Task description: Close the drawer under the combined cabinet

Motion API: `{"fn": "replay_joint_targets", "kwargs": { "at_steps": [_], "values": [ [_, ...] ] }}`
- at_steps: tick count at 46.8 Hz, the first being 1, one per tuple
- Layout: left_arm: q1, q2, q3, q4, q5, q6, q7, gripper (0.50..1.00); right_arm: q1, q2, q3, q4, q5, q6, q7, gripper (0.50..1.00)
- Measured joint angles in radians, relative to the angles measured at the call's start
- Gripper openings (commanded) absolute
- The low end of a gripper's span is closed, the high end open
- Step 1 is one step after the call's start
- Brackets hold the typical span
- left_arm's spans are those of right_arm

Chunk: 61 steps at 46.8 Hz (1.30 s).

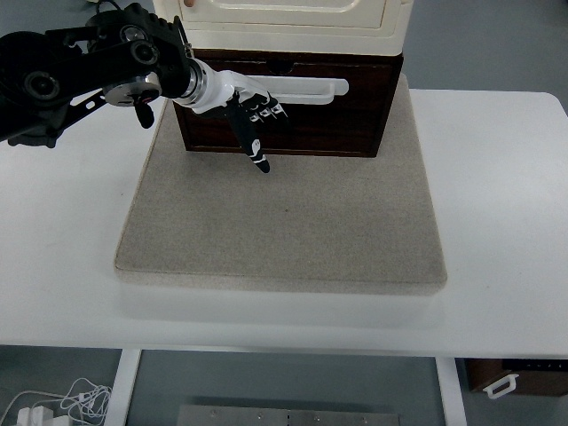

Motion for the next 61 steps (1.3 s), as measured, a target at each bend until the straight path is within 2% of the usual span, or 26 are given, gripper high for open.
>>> {"fn": "replay_joint_targets", "kwargs": {
  "at_steps": [20,22,28,35,46,61],
  "values": [
    [0.000,0.000,-0.037,0.002,-0.017,-0.026,-0.016,0.996,-0.001,0.000,0.000,0.000,0.000,0.000,0.000,0.952],
    [0.000,-0.002,-0.044,0.000,-0.018,-0.052,-0.023,0.996,-0.001,0.000,0.000,0.000,0.000,0.000,0.000,0.952],
    [0.009,-0.004,-0.101,-0.009,-0.020,-0.193,-0.056,0.996,-0.001,0.000,0.000,0.000,0.000,0.000,0.000,0.952],
    [0.056,-0.024,-0.230,-0.013,-0.022,-0.245,-0.086,0.996,0.000,0.000,0.000,0.000,0.000,0.000,0.000,0.952],
    [0.155,-0.091,-0.503,-0.022,-0.022,-0.269,-0.221,0.996,-0.001,0.000,0.000,0.000,0.000,0.000,0.000,0.952],
    [0.165,-0.147,-0.809,-0.002,-0.025,-0.261,-0.420,0.999,-0.001,0.000,0.000,0.000,0.000,0.000,0.000,0.952]
  ]
}}
